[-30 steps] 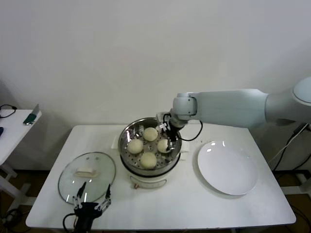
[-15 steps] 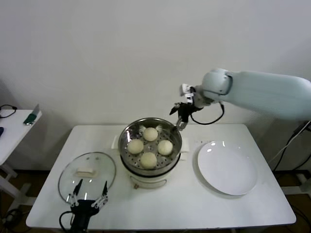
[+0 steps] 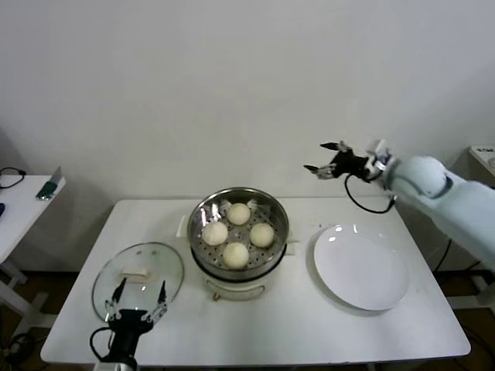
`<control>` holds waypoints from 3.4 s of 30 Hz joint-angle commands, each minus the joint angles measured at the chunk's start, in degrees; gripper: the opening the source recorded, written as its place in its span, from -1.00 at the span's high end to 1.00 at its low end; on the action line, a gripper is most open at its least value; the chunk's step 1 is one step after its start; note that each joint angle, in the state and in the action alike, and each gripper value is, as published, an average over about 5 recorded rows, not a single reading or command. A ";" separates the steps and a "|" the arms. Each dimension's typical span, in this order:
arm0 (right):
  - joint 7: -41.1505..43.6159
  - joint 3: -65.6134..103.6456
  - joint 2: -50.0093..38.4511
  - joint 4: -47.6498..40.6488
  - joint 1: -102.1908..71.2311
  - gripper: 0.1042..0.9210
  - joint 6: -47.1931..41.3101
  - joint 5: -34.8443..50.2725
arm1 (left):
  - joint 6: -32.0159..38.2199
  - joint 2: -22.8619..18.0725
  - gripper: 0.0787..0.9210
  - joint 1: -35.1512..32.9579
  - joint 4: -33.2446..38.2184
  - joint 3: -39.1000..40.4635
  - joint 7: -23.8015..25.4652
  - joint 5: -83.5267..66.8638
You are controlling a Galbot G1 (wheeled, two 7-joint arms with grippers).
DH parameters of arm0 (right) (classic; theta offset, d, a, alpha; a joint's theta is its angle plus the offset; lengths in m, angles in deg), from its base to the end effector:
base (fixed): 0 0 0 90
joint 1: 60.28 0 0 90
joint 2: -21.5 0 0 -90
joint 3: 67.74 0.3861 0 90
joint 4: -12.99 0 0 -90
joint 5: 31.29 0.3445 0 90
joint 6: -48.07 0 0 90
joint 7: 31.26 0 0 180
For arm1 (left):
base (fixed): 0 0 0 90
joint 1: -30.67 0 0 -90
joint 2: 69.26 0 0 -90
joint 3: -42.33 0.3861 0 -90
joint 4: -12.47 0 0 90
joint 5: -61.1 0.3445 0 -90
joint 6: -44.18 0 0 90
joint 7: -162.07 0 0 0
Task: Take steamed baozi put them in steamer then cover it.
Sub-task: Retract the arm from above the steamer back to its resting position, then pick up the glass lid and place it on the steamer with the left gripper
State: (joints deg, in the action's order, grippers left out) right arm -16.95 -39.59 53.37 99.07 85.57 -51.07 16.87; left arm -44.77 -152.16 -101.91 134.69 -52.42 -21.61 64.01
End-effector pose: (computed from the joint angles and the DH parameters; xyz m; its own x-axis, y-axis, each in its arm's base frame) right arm 0.4830 -0.1879 -0.1317 -0.7965 -0.5300 0.2909 -0.6043 0.7122 -0.3572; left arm 0.0800 0.0490 -0.3422 -0.9876 -0.0629 0.1439 -0.0323 0.9781 0.2056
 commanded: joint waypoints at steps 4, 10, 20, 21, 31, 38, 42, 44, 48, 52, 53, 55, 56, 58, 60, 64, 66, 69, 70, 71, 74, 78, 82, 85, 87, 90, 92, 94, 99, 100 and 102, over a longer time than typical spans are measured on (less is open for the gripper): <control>-9.02 67.04 5.60 7.59 -69.42 -0.76 15.22 -10.46 | -0.29 0.56 -0.77 2.73 -0.69 -0.20 -0.68 1.18; -7.00 70.88 15.54 7.97 -79.23 -0.76 21.19 -13.27 | -0.14 0.86 -0.77 2.97 -0.97 -0.44 -1.47 3.53; -5.28 70.21 26.58 9.46 -87.31 -0.76 26.62 -18.29 | 3.41 9.33 -0.77 2.40 -5.37 -2.44 -18.20 35.29; -5.30 70.02 27.53 9.49 -87.82 -0.76 26.93 -18.86 | 3.72 10.68 -0.77 2.25 -6.57 -2.83 -19.71 38.86; -5.44 67.78 33.08 9.21 -89.35 -0.76 29.93 -20.85 | 3.00 16.61 -0.77 6.80 -22.75 -2.79 -22.26 59.87; -5.82 67.89 34.14 9.83 -89.16 -0.76 30.41 -20.25 | 1.75 15.66 -0.77 13.52 -31.81 -1.41 -21.82 67.73; -6.10 68.33 34.30 10.35 -89.06 -0.76 30.36 -20.23 | 1.44 15.05 -0.77 17.22 -36.22 -1.01 -21.80 69.59; -6.17 68.60 34.42 10.72 -89.13 -0.76 30.31 -20.19 | 1.34 14.92 -0.77 18.91 -38.06 -0.81 -21.79 70.12; -6.34 69.01 34.80 11.27 -89.28 -0.76 30.29 -20.29 | 1.19 14.92 -0.77 21.76 -40.62 -0.31 -21.62 70.45; -6.37 69.43 35.36 11.54 -89.49 -0.76 30.42 -20.52 | 0.80 14.91 -0.77 24.59 -43.17 0.24 -21.20 70.69; -6.36 69.54 35.50 11.65 -89.59 -0.76 30.47 -20.55 | 0.68 14.89 -0.77 25.36 -43.99 0.36 -21.11 70.85; -6.38 69.79 35.80 11.97 -89.81 -0.76 30.58 -20.56 | 0.48 14.83 -0.77 26.77 -45.67 0.51 -21.10 71.13; -6.40 69.92 35.91 12.11 -89.91 -0.76 30.63 -20.54 | 0.43 14.80 -0.77 27.26 -46.29 0.54 -21.15 71.20; -6.48 70.18 36.12 12.23 -90.07 -0.76 30.77 -20.52 | 0.23 14.80 -0.77 27.95 -46.80 0.67 -21.21 70.82; -6.54 70.34 36.23 12.13 -90.18 -0.76 30.89 -20.50 | 0.11 14.78 -0.77 28.18 -46.63 0.85 -21.22 70.09; -6.73 70.28 36.54 12.06 -90.29 -0.76 30.75 -20.15 | 0.36 14.46 -0.72 28.28 -46.19 1.22 -20.73 69.13; -6.81 70.18 36.70 12.18 -90.24 -0.76 30.62 -20.11 | 0.48 14.18 -0.61 28.28 -46.14 1.35 -20.38 69.08; -6.90 70.08 36.85 12.47 -89.99 -0.76 30.21 -20.14 | 0.53 13.79 -0.41 28.23 -46.16 1.46 -20.04 69.15; -6.92 70.07 36.88 12.51 -89.86 -0.76 30.10 -20.17 | 0.54 13.70 -0.34 28.21 -46.18 1.46 -19.96 69.17; -6.97 70.06 36.91 12.48 -89.70 -0.76 30.00 -20.24 | 0.55 13.62 -0.28 28.19 -46.20 1.46 -19.88 69.17; -7.15 70.04 36.96 12.34 -89.29 -0.76 29.84 -20.38 | 0.58 13.48 -0.08 28.05 -46.10 1.41 -19.65 69.01; -7.37 69.98 37.05 12.28 -88.94 -0.76 29.62 -20.52 | 0.52 13.49 0.21 27.66 -45.47 1.36 -19.23 68.49; -7.52 69.98 36.95 12.46 -88.80 -0.76 29.28 -20.66 | 0.21 13.93 0.48 26.61 -42.98 1.32 -18.36 66.66; -7.53 70.07 36.74 12.53 -88.74 -0.76 29.10 -20.79 | -0.46 14.71 0.68 24.93 -38.81 1.35 -17.01 63.76; -7.54 70.16 36.60 12.45 -88.68 -0.76 29.07 -20.90 | -1.17 15.44 0.79 23.75 -35.43 1.36 -15.89 61.17; -7.57 70.27 36.53 12.38 -88.59 -0.76 29.09 -21.01 | -2.69 16.75 0.86 22.30 -30.30 0.93 -14.18 57.36; -7.60 70.31 36.53 12.39 -88.57 -0.76 29.10 -21.09 | -4.13 17.75 0.85 21.44 -26.97 0.45 -12.95 55.35; -7.73 70.32 36.54 12.32 -88.55 -0.76 29.10 -21.40 | -6.48 19.13 0.85 20.62 -23.06 -0.10 -10.90 53.46; -9.68 70.65 36.99 11.58 -88.19 -0.76 28.24 -24.98 | -15.85 23.53 0.86 19.74 -13.16 -1.29 -3.28 49.88; -10.21 70.72 37.13 11.41 -88.07 -0.76 27.98 -25.68 | -17.97 24.51 0.86 19.91 -11.16 -1.32 -1.63 49.35; -10.86 70.69 37.32 11.13 -87.85 -0.76 27.75 -26.28 | -21.56 26.08 0.86 20.85 -7.63 -0.92 1.06 48.77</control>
State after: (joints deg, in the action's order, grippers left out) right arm -25.78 30.97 90.38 110.73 -2.52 -22.43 -6.03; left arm -52.23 -132.59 -80.36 108.34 -52.94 -32.11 120.07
